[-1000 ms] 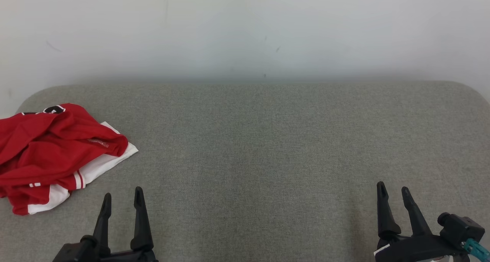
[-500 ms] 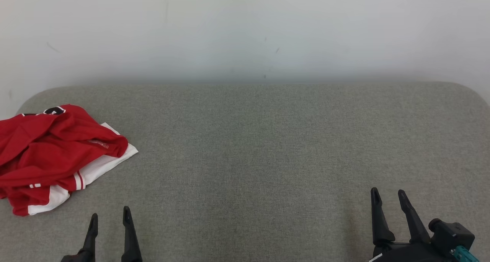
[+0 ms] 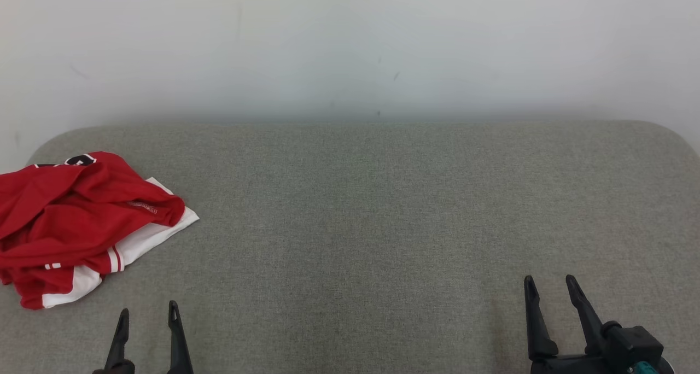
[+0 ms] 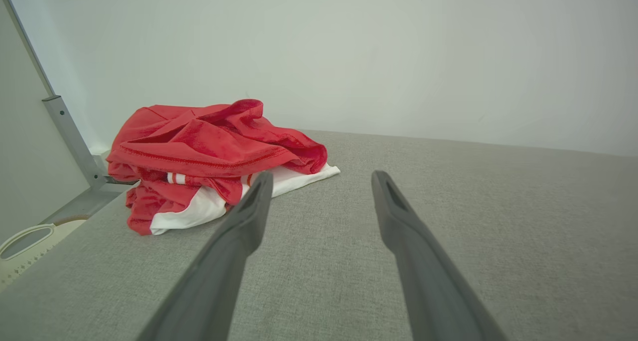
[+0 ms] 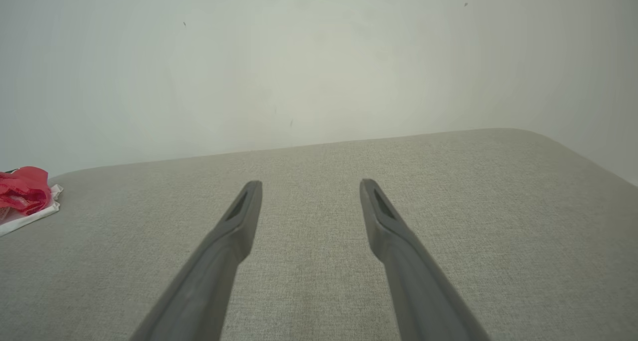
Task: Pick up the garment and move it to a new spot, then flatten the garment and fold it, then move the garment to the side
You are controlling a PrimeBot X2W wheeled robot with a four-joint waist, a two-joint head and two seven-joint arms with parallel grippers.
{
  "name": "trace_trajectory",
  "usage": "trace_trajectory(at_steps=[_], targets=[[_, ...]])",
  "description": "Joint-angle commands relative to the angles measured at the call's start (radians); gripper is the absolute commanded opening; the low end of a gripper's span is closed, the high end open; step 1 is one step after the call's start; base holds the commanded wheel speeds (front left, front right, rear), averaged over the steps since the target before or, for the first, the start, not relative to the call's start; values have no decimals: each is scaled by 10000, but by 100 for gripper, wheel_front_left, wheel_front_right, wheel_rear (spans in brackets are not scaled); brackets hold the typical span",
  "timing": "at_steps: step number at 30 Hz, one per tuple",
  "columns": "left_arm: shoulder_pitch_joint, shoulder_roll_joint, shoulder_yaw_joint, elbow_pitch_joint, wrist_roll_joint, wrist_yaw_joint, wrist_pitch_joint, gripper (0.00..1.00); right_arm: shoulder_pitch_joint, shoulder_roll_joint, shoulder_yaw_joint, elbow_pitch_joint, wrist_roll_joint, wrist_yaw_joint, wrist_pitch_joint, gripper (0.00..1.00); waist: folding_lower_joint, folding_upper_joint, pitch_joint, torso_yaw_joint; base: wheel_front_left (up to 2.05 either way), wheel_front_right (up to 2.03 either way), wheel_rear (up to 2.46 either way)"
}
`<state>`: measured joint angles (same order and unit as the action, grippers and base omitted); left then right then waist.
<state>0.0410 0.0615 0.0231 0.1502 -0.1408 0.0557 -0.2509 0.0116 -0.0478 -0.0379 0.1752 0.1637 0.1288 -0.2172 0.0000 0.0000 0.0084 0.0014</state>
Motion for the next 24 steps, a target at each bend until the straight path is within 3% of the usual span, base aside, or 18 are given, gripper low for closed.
trace_trajectory(at_steps=[1, 15, 24], targets=[[152, -31, 80, -9, 280, 11, -85, 100, 128, -38, 33, 21, -226, 32, -95, 100, 0, 0, -22, 9, 0, 0, 0], [302, -49, 534, 344, 1279, -120, -141, 100, 298, -41, -30, 437, -1239, 34, -504, 100, 0, 0, -280, 113, 0, 0, 0], [247, 78, 393, 161, 1195, -819, -141, 100, 320, -36, -450, 357, -1143, 34, -504, 100, 0, 0, -338, 73, 0, 0, 0]])
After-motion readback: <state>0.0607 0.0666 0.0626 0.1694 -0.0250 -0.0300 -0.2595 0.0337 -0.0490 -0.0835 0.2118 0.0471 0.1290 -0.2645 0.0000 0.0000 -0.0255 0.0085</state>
